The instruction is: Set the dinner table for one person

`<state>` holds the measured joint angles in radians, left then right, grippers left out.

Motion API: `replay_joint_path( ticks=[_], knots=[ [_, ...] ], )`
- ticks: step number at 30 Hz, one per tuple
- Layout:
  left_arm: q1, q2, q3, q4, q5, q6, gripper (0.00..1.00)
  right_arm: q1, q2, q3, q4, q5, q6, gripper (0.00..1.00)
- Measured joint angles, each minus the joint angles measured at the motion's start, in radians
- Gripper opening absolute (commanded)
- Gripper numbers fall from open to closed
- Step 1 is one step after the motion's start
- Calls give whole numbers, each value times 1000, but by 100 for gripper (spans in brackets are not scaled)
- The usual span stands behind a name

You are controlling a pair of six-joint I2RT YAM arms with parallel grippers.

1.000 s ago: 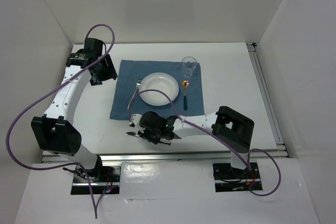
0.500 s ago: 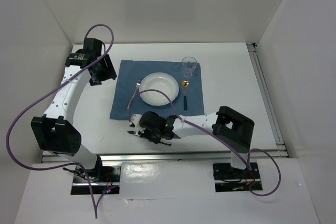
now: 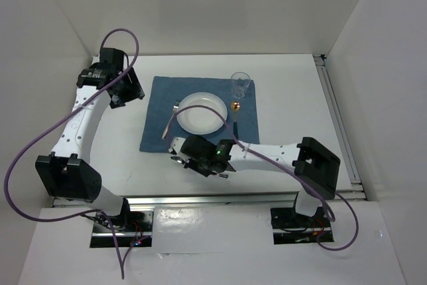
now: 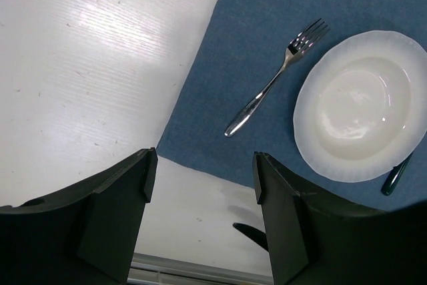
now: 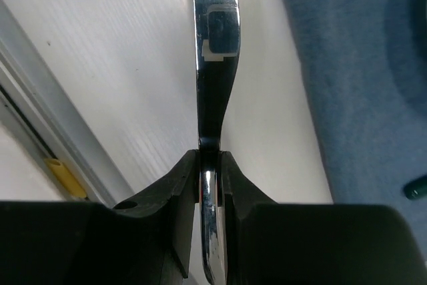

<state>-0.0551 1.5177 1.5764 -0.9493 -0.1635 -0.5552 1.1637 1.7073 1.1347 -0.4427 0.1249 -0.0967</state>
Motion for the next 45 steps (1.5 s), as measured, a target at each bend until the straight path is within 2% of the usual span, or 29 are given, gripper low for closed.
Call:
replay_joint_path(
  ticks=[5, 13, 16, 23, 28, 32, 41, 42, 43, 45],
  knots=[
    [6, -16, 0, 0, -5, -2, 76, -51, -102, 8, -45, 14, 43, 0],
    [10, -16, 0, 0, -4, -2, 76, -245, -290, 8, -76, 33, 121, 0],
    [19, -16, 0, 0, -4, -2, 76, -319, -304, 29, -99, 57, 169, 0],
    [43, -16, 0, -1, -5, -1, 76, -557, -199, 106, -134, 87, 295, 0],
    [56, -16, 0, -1, -4, 1, 76, -683, -116, 111, -134, 71, 372, 0],
    [72, -16, 0, 0, -4, 2, 76, -728, -47, 111, -124, 68, 419, 0],
    [82, -16, 0, -1, -3, 5, 76, -735, 98, 123, -70, 78, 478, 1],
    [83, -16, 0, -1, -3, 6, 76, -737, 108, 122, -65, 78, 481, 9],
    [84, -16, 0, -1, -3, 6, 76, -739, 117, 123, -60, 78, 483, 40],
    [85, -16, 0, -1, -3, 6, 76, -744, 130, 122, -47, 78, 489, 51]
  ],
)
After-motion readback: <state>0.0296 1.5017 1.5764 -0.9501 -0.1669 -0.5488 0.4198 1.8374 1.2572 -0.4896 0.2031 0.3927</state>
